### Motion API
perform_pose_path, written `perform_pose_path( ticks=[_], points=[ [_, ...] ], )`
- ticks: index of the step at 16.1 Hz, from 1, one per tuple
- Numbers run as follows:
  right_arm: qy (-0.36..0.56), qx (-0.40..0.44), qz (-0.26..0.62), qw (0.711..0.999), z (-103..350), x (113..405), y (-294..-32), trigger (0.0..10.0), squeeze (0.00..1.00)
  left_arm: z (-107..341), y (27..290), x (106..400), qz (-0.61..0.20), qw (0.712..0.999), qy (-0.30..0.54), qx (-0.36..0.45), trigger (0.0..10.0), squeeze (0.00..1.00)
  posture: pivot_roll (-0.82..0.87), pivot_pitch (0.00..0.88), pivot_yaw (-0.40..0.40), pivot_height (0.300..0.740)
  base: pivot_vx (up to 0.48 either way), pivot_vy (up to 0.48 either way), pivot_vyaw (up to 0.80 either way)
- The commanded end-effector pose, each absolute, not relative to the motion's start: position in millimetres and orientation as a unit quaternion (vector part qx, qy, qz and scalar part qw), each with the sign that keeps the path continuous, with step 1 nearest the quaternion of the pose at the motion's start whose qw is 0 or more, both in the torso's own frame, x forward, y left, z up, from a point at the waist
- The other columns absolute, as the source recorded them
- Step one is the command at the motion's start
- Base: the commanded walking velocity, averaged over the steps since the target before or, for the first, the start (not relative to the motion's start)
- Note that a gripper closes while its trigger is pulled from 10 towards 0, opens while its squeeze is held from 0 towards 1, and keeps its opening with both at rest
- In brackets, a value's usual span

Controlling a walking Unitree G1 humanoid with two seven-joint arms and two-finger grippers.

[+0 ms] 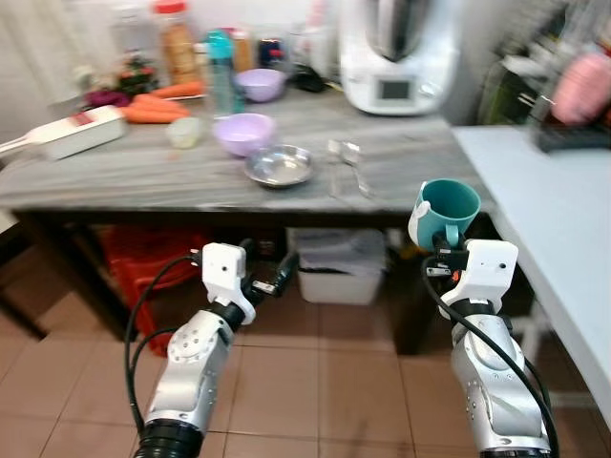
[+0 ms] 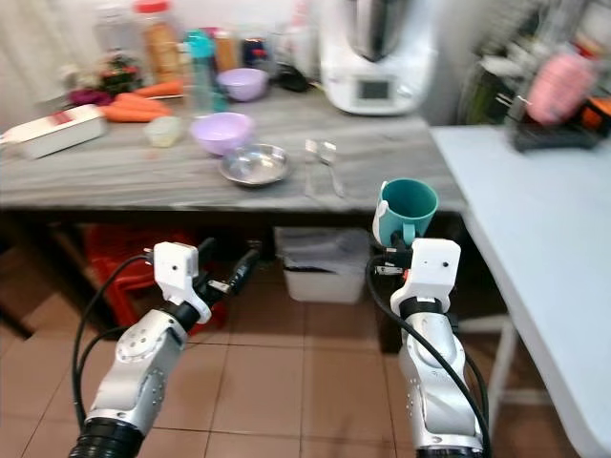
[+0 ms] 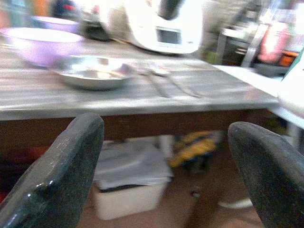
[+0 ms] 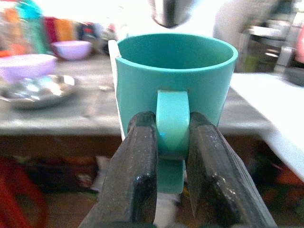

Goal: Setting the table

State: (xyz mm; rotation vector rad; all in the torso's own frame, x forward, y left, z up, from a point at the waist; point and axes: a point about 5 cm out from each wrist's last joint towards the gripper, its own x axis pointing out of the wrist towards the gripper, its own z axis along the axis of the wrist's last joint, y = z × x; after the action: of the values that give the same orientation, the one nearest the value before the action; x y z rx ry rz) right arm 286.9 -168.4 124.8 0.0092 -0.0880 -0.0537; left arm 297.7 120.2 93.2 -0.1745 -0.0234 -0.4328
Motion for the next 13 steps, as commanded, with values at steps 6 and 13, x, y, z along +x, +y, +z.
perform_pose_path(
  ticks=[6,13],
  points=[
    [-0.065,0.006,-0.02,0.998,136,271,-164,10.0,0.0,98,153,285,-0.142,0.988,-0.022,-0.064,10.0,0.0,0.0,0.0,0.026,0.74,0.346,0.0,0.0],
    [-0.053,-0.018,-0.032,0.998,135,249,-179,10.0,0.0,95,152,269,-0.144,0.987,-0.007,-0.064,10.0,0.0,-0.02,0.0,0.029,0.74,0.343,0.0,0.34]
  ],
)
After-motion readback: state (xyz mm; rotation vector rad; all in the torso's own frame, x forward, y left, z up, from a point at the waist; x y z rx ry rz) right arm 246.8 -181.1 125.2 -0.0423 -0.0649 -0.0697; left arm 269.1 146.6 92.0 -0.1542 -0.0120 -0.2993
